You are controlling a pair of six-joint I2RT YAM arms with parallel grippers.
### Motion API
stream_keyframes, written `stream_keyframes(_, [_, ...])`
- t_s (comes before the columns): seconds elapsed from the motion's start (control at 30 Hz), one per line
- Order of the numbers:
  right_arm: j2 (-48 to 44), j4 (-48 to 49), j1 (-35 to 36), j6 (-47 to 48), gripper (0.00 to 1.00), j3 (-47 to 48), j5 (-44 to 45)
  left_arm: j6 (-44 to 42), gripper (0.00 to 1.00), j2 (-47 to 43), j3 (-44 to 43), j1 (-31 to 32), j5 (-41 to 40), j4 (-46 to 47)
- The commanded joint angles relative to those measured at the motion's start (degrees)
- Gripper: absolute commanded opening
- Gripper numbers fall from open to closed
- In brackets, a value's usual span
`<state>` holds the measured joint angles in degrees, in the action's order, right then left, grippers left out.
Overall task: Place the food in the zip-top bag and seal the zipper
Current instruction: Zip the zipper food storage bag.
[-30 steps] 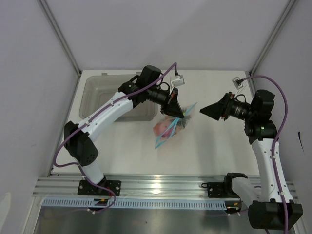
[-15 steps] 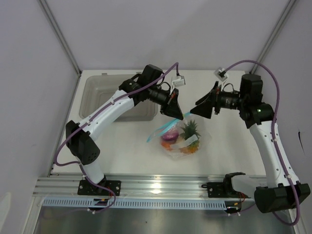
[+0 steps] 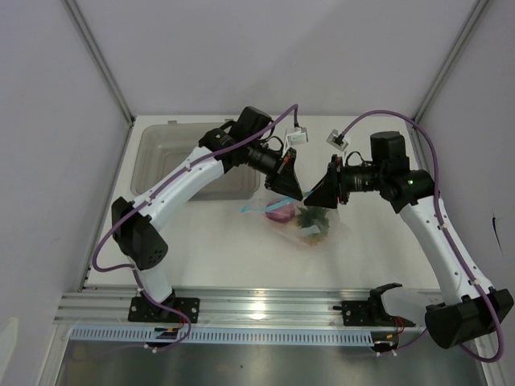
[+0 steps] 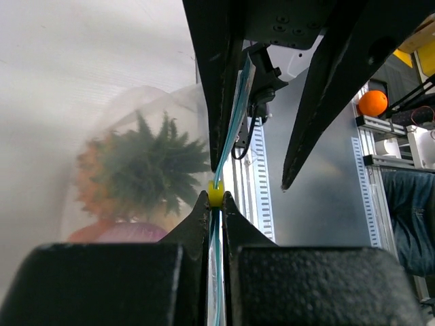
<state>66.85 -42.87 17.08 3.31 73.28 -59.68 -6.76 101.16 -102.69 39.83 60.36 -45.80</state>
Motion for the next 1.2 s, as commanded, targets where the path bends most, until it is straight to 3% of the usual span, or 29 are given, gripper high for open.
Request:
stream_keyframes(0.0, [-0.84,-2.92,2.07,1.61,0.44,-0.15,2.01,-2.02,0.01,-0.09,-3.91,0.16,1.25,-0.52])
stream_keyframes(0.17, [-0.32,-4.59,4.36,2.05,0.37,-0.59,5.98,-1.58,0.01,0.79,-4.80,0.16,2.04,-0.96])
stream_keyframes(0.27, [0.56,-4.33,5.07,1.96,0.27,-0.59,6.51,-2.02,0.01,0.70,-4.71,0.16,2.22,-1.31])
stream_keyframes(0.4, [0.83,-3.45,5.42,1.17,0.01,-0.50,8.43,-2.81,0.01,0.26,-4.53,0.16,2.13,-2.27])
stream_keyframes(0.53, [-0.23,-0.73,5.33,-1.55,0.00,-0.77,13.17,-2.82,0.01,0.09,-4.44,0.16,1.61,-2.80])
stream_keyframes(0.77, [-1.81,2.70,0.33,-9.11,0.00,-2.96,32.76,2.98,0.01,-1.93,0.38,0.07,-4.98,1.50])
stream_keyframes(1.17, [-5.24,2.71,-9.96,-14.56,0.00,-5.86,38.14,6.24,0.01,-5.01,5.84,-0.90,-14.65,3.27])
